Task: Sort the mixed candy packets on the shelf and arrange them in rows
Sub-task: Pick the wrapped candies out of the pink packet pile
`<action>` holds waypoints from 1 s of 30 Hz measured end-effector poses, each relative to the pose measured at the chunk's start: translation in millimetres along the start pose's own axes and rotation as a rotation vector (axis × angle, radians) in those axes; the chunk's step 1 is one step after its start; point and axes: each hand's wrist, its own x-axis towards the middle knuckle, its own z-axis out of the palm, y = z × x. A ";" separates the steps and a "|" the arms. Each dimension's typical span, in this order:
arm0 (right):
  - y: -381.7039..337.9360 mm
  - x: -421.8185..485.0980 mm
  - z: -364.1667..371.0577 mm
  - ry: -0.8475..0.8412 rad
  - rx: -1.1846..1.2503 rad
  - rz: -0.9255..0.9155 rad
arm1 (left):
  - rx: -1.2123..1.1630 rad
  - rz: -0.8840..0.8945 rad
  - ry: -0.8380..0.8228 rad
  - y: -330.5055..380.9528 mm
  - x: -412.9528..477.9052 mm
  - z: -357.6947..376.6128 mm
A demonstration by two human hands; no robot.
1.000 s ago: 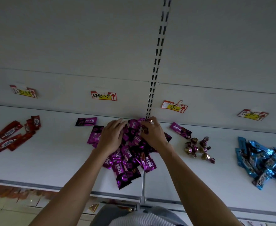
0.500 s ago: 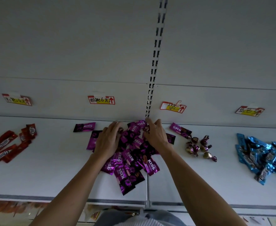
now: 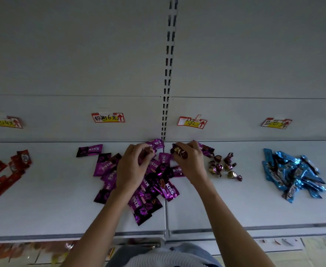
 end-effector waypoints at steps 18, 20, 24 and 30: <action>89.0 -82.3 -105.0 -0.010 -0.079 0.052 | -0.217 -0.324 -0.193 111.5 -75.1 115.4; 95.2 -83.2 -109.2 -0.015 -0.058 0.046 | -0.236 -0.373 -0.258 115.9 -77.7 122.1; 105.6 -83.6 -112.5 0.031 -0.055 -0.033 | -0.255 -0.354 -0.291 120.1 -75.2 120.4; 100.6 -65.1 -113.2 0.146 -0.061 -0.100 | -0.049 -0.180 -0.206 106.3 -67.4 107.2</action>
